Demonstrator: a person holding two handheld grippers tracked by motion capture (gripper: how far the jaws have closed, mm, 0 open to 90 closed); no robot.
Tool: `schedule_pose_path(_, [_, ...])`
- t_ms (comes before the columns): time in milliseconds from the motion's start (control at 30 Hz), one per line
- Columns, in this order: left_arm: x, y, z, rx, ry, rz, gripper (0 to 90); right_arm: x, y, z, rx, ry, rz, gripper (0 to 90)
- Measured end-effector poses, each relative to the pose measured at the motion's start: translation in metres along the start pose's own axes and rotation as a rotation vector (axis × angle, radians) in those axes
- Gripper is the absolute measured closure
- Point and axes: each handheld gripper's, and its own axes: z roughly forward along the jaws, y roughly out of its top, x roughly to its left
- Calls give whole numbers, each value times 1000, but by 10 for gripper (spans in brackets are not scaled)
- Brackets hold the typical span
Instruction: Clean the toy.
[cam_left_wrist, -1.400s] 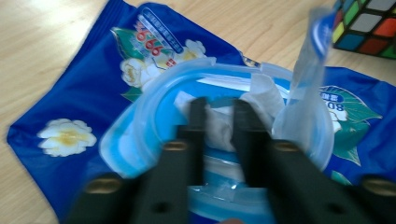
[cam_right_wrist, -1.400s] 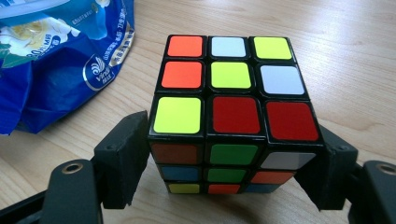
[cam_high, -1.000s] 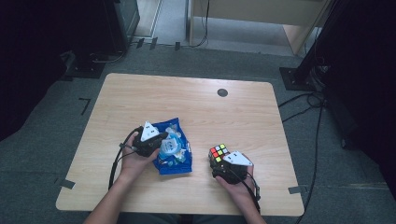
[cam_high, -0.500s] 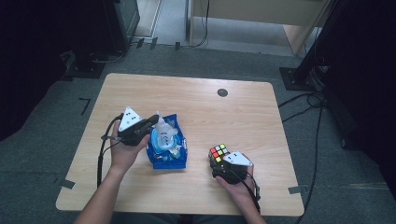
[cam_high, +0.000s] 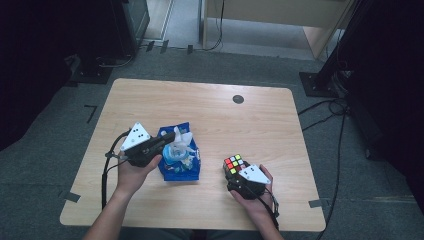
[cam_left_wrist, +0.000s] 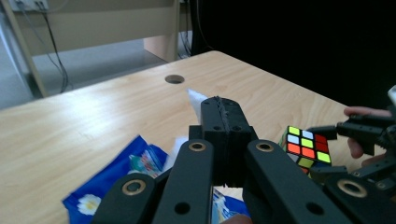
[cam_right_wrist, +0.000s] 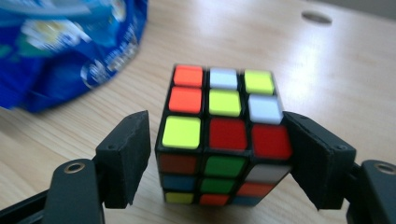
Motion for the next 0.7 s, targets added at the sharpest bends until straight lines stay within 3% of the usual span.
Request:
schedule_pose_path(167, [-4,-7,6,13,-12,-2,900,13,15,-11,-80,-36,-51,260])
schedule_pose_path(233, [-6,-7,7,13,-17,5,900,18,22,-14,-107,-31,-40,259])
schedule_pose_path(267, [-9,-6,8,11,-21,14,900,23,30,-14,-113,12,-34,259])
schedule_pose_path(300, [-9,-6,8,11,-21,14,900,23,30,-14,-113,12,-34,259])
schedule_pose_path(333, [-10,-6,9,12,-23,16,900,32,39,-12,-110,59,-42,259])
schedule_pose_path(367, [-10,-6,9,12,-23,16,900,32,39,-12,-110,59,-42,259])
schedule_pose_path(400, [-11,-6,10,9,-26,12,900,43,48,-8,-117,105,-52,256])
schedule_pose_path(433, [-11,-6,10,9,-26,12,900,43,48,-8,-117,105,-52,256])
schedule_pose_path(467, [-12,-6,9,8,-27,11,900,55,58,-1,-114,152,-50,254])
schedule_pose_path(567, [-12,-5,7,3,-29,11,900,70,68,11,-119,186,-53,256])
schedule_pose_path(700, [-12,-5,6,-3,-30,11,900,80,78,24,-135,211,-16,290])
